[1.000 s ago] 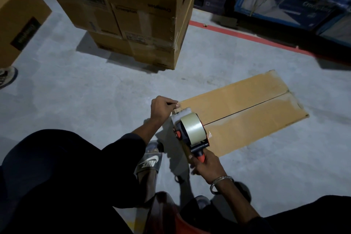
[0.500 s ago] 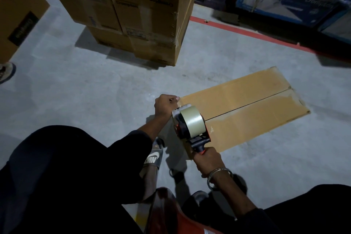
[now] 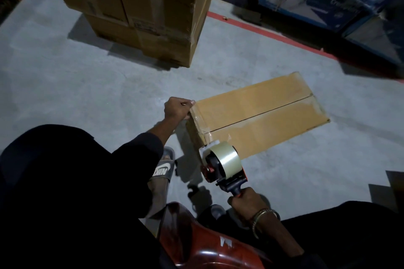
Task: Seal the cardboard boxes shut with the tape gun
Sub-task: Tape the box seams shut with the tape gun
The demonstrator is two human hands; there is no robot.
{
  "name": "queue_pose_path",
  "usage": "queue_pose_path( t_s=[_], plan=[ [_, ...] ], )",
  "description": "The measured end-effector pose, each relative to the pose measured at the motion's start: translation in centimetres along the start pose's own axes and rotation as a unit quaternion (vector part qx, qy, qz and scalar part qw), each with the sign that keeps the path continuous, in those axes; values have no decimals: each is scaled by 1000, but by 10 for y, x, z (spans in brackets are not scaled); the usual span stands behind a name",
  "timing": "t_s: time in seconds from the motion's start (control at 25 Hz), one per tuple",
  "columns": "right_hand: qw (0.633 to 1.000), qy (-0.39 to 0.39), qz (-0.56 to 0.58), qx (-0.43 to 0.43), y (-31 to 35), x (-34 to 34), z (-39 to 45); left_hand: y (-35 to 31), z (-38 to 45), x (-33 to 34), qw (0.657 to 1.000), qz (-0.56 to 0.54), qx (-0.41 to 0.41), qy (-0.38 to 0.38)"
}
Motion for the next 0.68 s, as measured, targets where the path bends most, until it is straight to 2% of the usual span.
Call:
queue_pose_path(
  t_s=[0.12, 0.44, 0.68],
  plan=[
    [998, -2, -55, 5, -15, -7, -11, -4, -4, 3, 1000, 14, -19, 4],
    [997, 26, -58, 33, -22, -2, -21, -12, -16, 1, 998, 69, -8, -7],
    [998, 32, -31, 44, -18, 7, -15, -8, -21, 25, 987, 140, -66, 45]
  ],
)
Point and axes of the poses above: each hand's wrist, its own z-axis towards the middle knuckle, its own x-axis out of the palm, y = z × x, the point moved 9 cm from there along z, towards the middle knuckle, and after that the axes turned 4 degrees about y, right-handed, at the moved point
